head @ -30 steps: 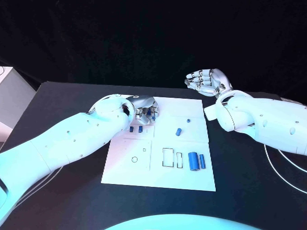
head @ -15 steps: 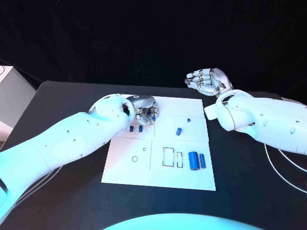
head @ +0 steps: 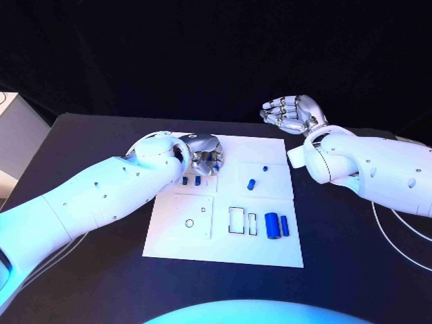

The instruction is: Assemble the parts on the task board

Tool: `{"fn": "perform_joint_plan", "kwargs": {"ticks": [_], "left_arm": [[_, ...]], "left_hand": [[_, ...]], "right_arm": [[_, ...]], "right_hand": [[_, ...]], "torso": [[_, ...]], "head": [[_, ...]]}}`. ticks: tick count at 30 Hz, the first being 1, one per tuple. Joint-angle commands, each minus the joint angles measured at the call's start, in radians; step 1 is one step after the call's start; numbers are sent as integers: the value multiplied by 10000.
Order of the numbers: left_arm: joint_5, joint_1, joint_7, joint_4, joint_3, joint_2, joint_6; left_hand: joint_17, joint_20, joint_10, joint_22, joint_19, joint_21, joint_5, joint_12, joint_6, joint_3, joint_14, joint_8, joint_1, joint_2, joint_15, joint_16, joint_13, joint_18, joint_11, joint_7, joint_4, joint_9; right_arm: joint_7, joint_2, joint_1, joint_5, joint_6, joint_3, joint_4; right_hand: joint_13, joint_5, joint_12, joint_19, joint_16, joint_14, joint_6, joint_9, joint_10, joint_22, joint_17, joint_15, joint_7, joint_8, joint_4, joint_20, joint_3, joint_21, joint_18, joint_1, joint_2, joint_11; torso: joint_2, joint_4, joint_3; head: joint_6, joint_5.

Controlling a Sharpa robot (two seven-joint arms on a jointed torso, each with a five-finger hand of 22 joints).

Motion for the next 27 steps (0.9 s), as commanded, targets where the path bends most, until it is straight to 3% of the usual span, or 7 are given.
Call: {"fn": "perform_joint_plan", "kwargs": {"ticks": [1, 13, 27], "left_arm": [[21, -58, -52, -67, -74, 6, 458], [-40, -61, 0, -145, -170, 10, 222], [195, -114, 480, 92, -206, -235, -1077]], "left_hand": [[17, -58, 118, 29, -5, 69, -67, -51, 90, -8, 90, -53, 3, 71, 20, 46, -27, -14, 14, 18, -69, 14], [-82, -55, 221, 93, -24, 165, -53, -406, -8, 69, 105, -298, -13, 57, 43, 104, -158, -21, 58, 72, -220, -40], [712, -145, 1615, 520, 391, 677, -11, -1844, 564, 574, 1096, -547, -38, 207, -76, 386, -331, -62, -24, 74, -702, 58]], "right_arm": [[152, 3, -4, -26, 148, 3, 9], [154, -5, -4, -26, 153, 3, 22], [171, -13, -5, -26, 162, 3, 37]], "right_hand": [[-16, 25, 36, -72, -69, -23, -94, -12, 2, -9, -12, 32, 579, 40, -40, -22, 15, 7, 81, 53, 14, 38], [-16, 38, 41, -79, -76, -15, -93, -23, 4, -41, -40, 32, 578, 52, -46, -21, 26, 12, 82, 55, 34, 37], [-16, 38, 41, -79, -76, -15, -93, -23, 4, -41, -40, 32, 578, 52, -46, -21, 26, 12, 82, 55, 34, 37]], "torso": [[6, -2, -2], [-1, -3, 1], [-1, 4, -4]], "head": [[-18, -6], [-43, -14], [-1, -14]]}}
